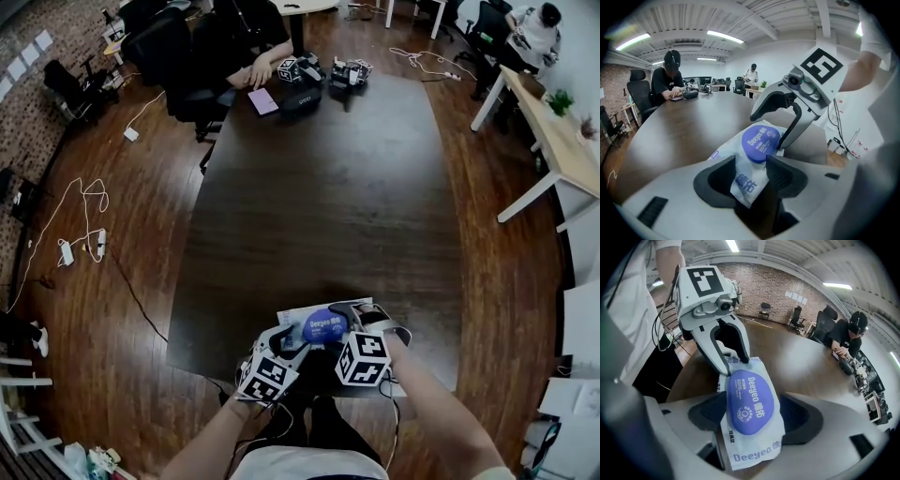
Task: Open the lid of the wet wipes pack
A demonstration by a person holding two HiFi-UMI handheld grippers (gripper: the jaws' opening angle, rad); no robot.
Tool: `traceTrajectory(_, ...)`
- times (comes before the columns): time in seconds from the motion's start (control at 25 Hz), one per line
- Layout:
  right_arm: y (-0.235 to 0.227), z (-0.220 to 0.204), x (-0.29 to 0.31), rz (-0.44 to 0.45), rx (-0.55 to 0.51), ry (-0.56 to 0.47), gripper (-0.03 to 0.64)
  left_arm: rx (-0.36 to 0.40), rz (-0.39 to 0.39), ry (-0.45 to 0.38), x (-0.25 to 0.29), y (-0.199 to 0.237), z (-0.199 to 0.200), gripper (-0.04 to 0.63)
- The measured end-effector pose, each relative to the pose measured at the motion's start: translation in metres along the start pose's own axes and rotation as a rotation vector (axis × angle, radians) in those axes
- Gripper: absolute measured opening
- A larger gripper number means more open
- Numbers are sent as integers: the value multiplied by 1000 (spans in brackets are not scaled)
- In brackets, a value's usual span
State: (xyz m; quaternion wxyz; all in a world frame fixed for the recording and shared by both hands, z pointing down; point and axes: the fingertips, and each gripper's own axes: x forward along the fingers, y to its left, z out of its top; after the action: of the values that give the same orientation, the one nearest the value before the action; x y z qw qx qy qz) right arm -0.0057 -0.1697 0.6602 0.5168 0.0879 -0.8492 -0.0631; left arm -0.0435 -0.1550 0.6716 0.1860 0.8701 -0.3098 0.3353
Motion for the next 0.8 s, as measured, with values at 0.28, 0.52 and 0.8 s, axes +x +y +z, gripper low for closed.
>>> traceTrajectory(0.28, 4, -2, 14, 55, -106, 97, 339, 32, -6, -4, -1, -2, 3, 190)
traceTrajectory(0.52, 2, -6, 18, 132, -9, 76, 333, 173, 8, 44, 5, -7, -4, 190)
traceTrajectory(0.8, 4, -3, 12, 307, 104, 52, 330, 209, 18, 31, 5, -8, -4, 189)
